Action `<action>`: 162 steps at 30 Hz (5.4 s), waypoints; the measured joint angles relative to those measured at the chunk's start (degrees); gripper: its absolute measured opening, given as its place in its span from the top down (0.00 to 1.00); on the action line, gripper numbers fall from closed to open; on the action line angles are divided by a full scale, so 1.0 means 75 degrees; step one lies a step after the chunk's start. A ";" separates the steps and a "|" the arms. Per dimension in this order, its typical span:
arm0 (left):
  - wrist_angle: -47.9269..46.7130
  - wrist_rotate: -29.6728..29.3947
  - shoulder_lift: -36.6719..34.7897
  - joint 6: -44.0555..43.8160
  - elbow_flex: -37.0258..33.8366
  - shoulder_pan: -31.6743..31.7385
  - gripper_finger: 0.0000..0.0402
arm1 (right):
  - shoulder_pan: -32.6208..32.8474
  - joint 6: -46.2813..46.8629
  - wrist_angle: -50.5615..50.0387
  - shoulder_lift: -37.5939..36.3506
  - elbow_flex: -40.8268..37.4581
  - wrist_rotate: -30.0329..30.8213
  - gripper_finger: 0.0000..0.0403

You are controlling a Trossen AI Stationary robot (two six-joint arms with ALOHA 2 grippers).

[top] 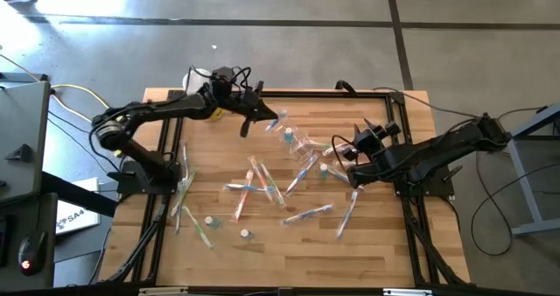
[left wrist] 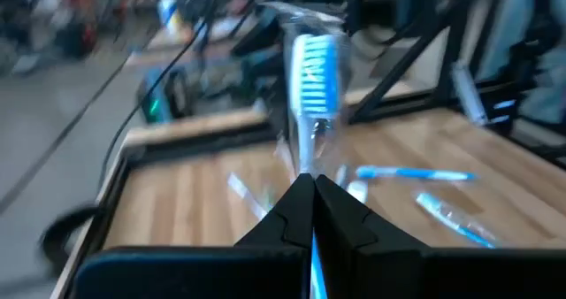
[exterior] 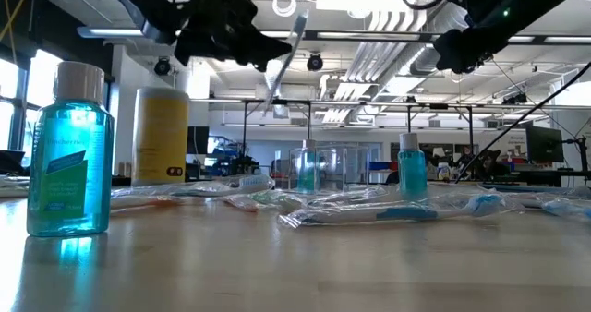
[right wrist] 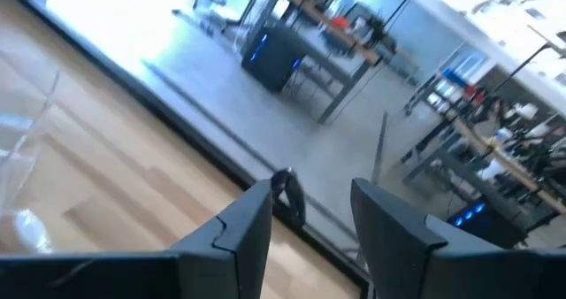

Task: Pick & Place toothbrushing station
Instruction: Put the blue toothbrush into the transparent organizer, then put the purple toothbrush into the transparent organizer

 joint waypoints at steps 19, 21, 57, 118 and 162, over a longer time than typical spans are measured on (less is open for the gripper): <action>0.4387 -0.0920 0.2217 -0.1372 -0.0040 0.0433 1.00 | 0.0005 0.0115 0.0678 0.0000 -0.0780 0.0206 0.63; 0.4441 -0.1065 0.2342 -0.1113 -0.0039 0.0409 1.00 | 0.0005 0.0115 0.0761 0.0000 -0.0876 0.0205 0.63; 0.2322 -0.1075 0.3031 -0.1001 -0.0039 0.0418 1.00 | 0.0005 0.0097 0.0923 0.0003 -0.1077 0.0151 0.63; -0.3942 -0.0826 0.0188 -0.1392 -0.0048 -0.0487 0.68 | -0.3143 -0.6202 0.2523 -0.0402 -0.0908 -0.8474 0.63; -0.4530 -0.0913 -0.0113 -0.1210 -0.0039 -0.2822 0.68 | -0.6127 -0.8997 0.3177 0.2852 -0.0607 -0.9234 0.72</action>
